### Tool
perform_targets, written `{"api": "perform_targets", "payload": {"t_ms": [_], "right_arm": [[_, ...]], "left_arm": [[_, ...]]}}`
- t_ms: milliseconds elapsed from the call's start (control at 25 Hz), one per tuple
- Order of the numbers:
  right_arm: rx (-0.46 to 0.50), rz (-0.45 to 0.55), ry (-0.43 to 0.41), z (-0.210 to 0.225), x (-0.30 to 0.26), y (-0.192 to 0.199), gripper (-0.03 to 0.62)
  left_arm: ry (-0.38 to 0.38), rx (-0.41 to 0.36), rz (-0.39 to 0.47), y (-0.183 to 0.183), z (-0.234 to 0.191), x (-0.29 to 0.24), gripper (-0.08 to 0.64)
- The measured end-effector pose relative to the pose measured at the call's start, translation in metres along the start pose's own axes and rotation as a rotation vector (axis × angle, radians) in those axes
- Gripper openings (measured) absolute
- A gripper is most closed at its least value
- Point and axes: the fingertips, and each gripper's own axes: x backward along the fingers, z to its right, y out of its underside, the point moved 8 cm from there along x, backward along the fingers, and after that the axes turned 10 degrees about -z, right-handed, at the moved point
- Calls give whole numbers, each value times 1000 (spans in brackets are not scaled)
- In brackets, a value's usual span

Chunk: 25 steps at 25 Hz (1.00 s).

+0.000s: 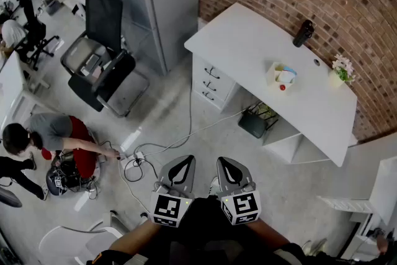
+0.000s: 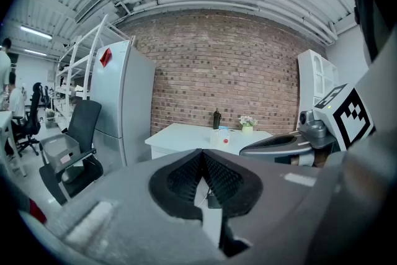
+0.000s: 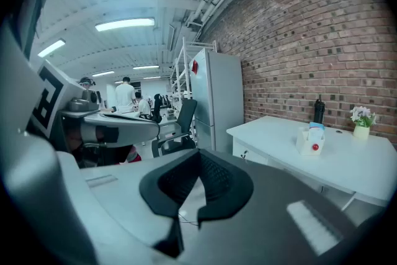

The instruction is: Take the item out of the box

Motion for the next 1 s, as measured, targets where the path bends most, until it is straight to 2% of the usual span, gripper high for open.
{"api": "perform_targets", "payload": {"t_ms": [440, 760, 1000], "right_arm": [[0, 1, 7, 3, 3, 0, 0], [-83, 8, 9, 16, 2, 2, 0], [-75, 24, 10, 22, 5, 1, 1]], "left_arm": [[5, -1, 3, -1, 3, -1, 5], [1, 4, 3, -1, 4, -4, 5], [2, -3, 7, -4, 10, -12, 5]]}}
